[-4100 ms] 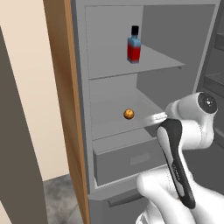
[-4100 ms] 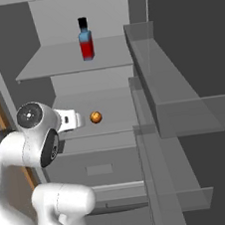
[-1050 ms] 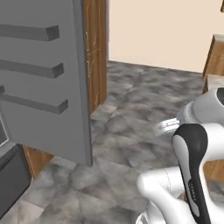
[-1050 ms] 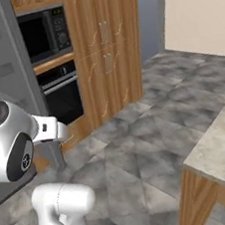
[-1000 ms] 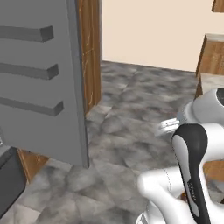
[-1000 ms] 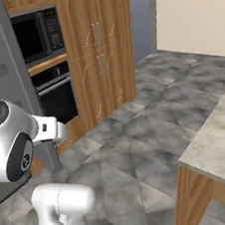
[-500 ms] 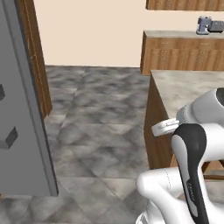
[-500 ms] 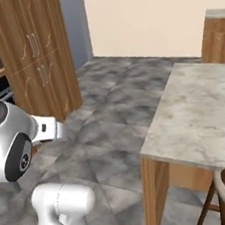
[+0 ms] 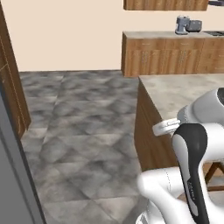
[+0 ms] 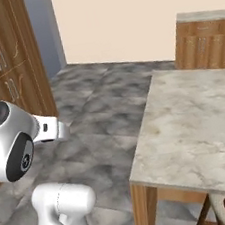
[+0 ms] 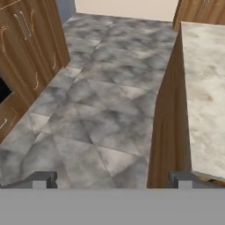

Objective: Place the liquor on the top shelf of the fridge to keep it out of children's reach, and place the orange and mushroom on lower shelves for easy access.

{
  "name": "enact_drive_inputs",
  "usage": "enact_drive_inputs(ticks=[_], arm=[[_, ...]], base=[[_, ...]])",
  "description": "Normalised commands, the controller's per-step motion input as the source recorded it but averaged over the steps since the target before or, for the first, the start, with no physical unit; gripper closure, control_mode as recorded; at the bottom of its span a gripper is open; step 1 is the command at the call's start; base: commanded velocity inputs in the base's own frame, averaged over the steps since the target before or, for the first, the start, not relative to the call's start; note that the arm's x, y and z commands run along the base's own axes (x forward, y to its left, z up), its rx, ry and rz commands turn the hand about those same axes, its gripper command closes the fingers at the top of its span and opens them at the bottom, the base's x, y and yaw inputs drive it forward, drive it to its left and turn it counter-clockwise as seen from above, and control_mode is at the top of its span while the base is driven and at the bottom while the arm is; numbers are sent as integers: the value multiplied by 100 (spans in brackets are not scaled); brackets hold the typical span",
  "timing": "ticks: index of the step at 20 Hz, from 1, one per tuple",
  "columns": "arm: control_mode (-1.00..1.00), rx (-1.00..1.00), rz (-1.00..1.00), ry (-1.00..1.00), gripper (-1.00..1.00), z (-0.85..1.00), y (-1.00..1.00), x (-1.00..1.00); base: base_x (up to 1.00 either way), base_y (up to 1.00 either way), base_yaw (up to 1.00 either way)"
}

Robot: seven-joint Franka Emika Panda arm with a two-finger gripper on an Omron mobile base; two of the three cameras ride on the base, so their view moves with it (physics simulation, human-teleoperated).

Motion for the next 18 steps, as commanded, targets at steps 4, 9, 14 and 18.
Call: enact_drive_inputs(ticks=[4, 9, 14, 18], arm=[[100, 0, 0, 0, -100, 0, 0, 0], [100, 0, 0, 0, -100, 0, 0, 0], [100, 0, 0, 0, -100, 0, 0, 0], [100, 0, 0, 0, -100, 0, 0, 0]], base=[[96, 46, -13], [100, 38, -12], [100, 37, -13], [100, 34, -16]])
